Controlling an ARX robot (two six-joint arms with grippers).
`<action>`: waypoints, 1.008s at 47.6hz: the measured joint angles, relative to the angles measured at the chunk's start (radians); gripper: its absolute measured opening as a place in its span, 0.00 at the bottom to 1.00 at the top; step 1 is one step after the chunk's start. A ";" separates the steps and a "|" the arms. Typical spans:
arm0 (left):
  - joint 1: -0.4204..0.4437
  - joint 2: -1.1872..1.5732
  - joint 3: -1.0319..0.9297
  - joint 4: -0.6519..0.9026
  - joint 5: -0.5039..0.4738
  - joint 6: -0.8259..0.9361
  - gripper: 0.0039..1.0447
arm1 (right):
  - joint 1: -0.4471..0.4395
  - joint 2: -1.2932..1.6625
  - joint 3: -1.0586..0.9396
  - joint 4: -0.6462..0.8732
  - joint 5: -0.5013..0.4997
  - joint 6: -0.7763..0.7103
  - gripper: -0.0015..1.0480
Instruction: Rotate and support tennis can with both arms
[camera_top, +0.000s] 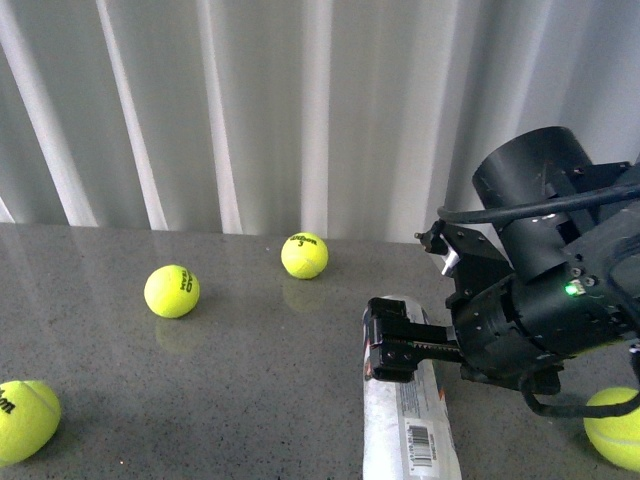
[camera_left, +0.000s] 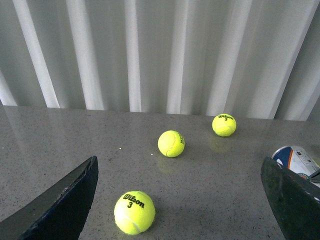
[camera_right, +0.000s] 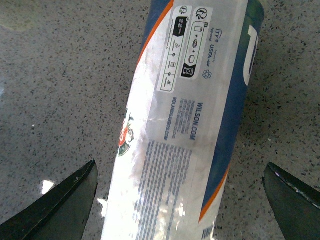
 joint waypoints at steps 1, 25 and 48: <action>0.000 0.000 0.000 0.000 0.000 0.000 0.94 | 0.001 0.015 0.011 -0.005 0.001 0.003 0.93; 0.000 0.000 0.000 0.000 0.000 0.000 0.94 | 0.013 0.100 0.093 -0.043 -0.058 -0.256 0.51; 0.000 0.000 0.000 0.000 0.000 0.000 0.94 | 0.000 0.091 0.103 -0.006 -0.157 -1.709 0.15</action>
